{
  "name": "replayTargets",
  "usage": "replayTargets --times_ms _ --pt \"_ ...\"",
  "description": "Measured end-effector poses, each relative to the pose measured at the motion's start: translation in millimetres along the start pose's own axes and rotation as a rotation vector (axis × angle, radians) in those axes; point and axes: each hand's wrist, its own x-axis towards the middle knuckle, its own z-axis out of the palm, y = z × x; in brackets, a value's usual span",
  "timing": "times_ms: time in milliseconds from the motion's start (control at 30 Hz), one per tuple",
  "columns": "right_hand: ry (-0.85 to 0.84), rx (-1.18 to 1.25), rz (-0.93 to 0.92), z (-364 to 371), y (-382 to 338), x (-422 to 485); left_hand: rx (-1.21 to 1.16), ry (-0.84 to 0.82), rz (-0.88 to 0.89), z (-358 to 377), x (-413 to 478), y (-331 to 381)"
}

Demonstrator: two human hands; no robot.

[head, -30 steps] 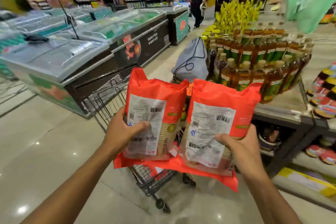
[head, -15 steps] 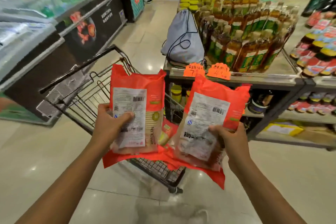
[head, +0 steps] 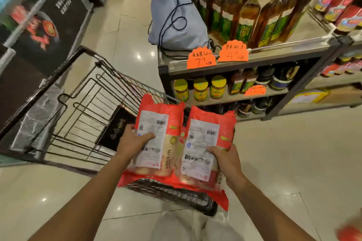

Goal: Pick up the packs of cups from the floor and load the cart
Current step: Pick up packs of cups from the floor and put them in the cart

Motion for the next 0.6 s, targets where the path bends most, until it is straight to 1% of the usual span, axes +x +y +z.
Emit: replayTargets --times_ms 133,267,367,467,533,600 --pt "0.092 -0.054 0.029 23.9 32.3 32.8 0.045 -0.104 -0.009 41.2 65.6 -24.0" --pt "0.241 -0.156 0.104 51.7 62.6 67.1 0.192 -0.215 -0.023 83.1 129.1 -46.6" --pt "0.346 -0.164 0.182 66.3 87.4 98.7 0.317 -0.238 -0.008 110.6 168.5 -63.7" --pt "0.388 -0.197 0.235 74.5 111.0 128.8 0.380 -0.261 0.016 133.0 200.6 -79.2" --pt "0.398 -0.214 0.255 76.2 125.9 142.6 0.366 -0.314 0.001 144.8 218.0 -94.1" --pt "0.373 -0.204 0.261 76.8 138.2 150.2 0.338 -0.345 0.006 151.8 228.8 -108.8"
